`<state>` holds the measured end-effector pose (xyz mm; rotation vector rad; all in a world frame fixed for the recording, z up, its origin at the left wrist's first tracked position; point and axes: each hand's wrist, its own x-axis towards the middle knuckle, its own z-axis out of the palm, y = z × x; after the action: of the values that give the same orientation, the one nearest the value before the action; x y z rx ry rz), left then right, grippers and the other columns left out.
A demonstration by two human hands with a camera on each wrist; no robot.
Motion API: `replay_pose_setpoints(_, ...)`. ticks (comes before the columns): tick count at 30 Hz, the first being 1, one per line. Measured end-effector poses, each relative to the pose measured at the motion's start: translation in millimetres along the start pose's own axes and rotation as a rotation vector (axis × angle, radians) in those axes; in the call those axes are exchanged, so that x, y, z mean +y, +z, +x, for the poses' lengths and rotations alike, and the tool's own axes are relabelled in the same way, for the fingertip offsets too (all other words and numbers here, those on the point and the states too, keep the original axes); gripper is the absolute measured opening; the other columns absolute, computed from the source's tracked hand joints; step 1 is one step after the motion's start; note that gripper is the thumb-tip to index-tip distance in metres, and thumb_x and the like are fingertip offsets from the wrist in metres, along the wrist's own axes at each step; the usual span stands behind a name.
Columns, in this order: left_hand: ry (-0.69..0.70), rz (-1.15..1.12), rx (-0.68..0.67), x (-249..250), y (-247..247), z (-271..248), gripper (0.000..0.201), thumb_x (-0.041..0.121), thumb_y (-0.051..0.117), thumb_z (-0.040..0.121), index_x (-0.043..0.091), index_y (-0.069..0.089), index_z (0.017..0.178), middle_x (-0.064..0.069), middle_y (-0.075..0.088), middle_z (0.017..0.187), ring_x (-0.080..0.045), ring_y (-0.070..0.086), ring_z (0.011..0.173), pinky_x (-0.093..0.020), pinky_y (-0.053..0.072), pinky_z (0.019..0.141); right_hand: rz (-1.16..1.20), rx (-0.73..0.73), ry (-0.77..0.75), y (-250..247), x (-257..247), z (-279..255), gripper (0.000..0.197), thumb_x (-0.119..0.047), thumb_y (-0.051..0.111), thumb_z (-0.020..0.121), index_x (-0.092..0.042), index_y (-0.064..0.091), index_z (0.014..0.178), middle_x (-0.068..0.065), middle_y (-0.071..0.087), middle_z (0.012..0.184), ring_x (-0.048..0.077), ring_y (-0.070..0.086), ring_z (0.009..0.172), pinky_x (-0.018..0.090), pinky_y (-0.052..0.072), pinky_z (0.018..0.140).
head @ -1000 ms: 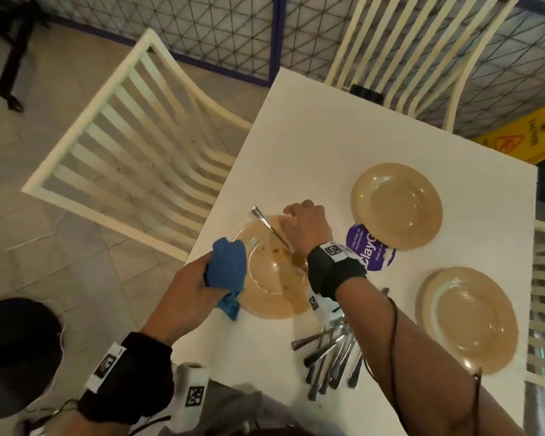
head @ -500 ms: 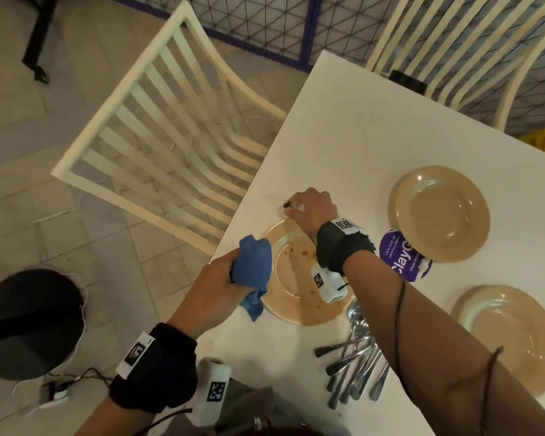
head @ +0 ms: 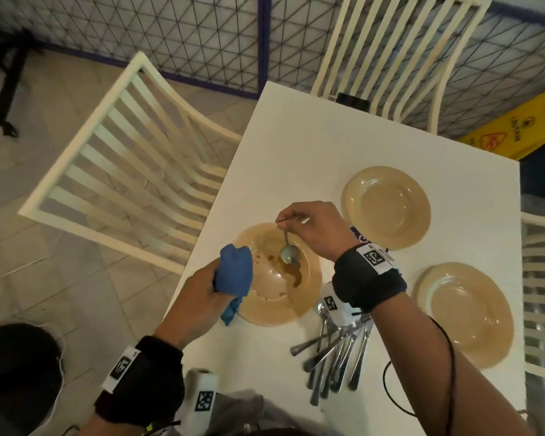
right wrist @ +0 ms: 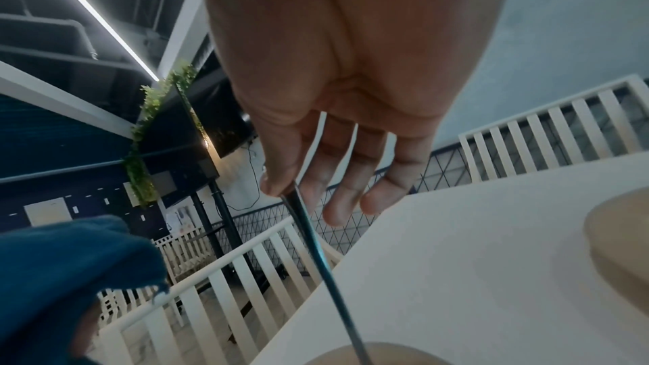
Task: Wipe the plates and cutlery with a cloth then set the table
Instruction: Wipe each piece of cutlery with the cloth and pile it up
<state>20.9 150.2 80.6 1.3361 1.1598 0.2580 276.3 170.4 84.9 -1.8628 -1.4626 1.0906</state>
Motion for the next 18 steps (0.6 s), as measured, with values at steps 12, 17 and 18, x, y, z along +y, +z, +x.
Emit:
replay_pose_setpoints(12, 0.149, -0.021, 0.099, 38.6, 53.1, 0.0, 0.052, -0.006, 0.052, 0.089, 0.021, 0.051, 0.133, 0.003, 0.064, 0.102, -0.016, 0.065, 0.092, -0.025, 0.051, 0.077, 0.394, 0.311, -0.164, -55.1, -37.3, -79.2, 0.01, -0.006, 0.068, 0.091, -0.007, 0.076, 0.098, 0.002, 0.075, 0.082, 0.008, 0.069, 0.077, 0.025, 0.058, 0.08)
replay_pose_setpoints(17, 0.213, 0.011, 0.05, 57.1, 88.6, 6.3, 0.062, -0.01, 0.056, 0.09, 0.027, 0.048, 0.14, 0.014, 0.061, 0.126, -0.001, 0.061, 0.114, -0.023, 0.053, 0.092, 0.593, 0.387, -0.159, -78.5, -42.8, -99.0, 0.012, -0.002, 0.066, 0.093, 0.001, 0.073, 0.102, 0.019, 0.074, 0.087, 0.024, 0.068, 0.077, 0.031, 0.062, 0.075)
replay_pose_setpoints(18, 0.216, 0.003, 0.059, 60.7, 94.7, 6.2, 0.055, -0.009, 0.057, 0.09, 0.026, 0.054, 0.133, 0.008, 0.067, 0.117, -0.006, 0.066, 0.106, -0.022, 0.055, 0.083, 0.61, 0.396, -0.154, -82.0, -41.9, -103.5, 0.013, -0.002, 0.065, 0.093, 0.002, 0.073, 0.103, 0.019, 0.073, 0.087, 0.024, 0.068, 0.076, 0.03, 0.062, 0.074)
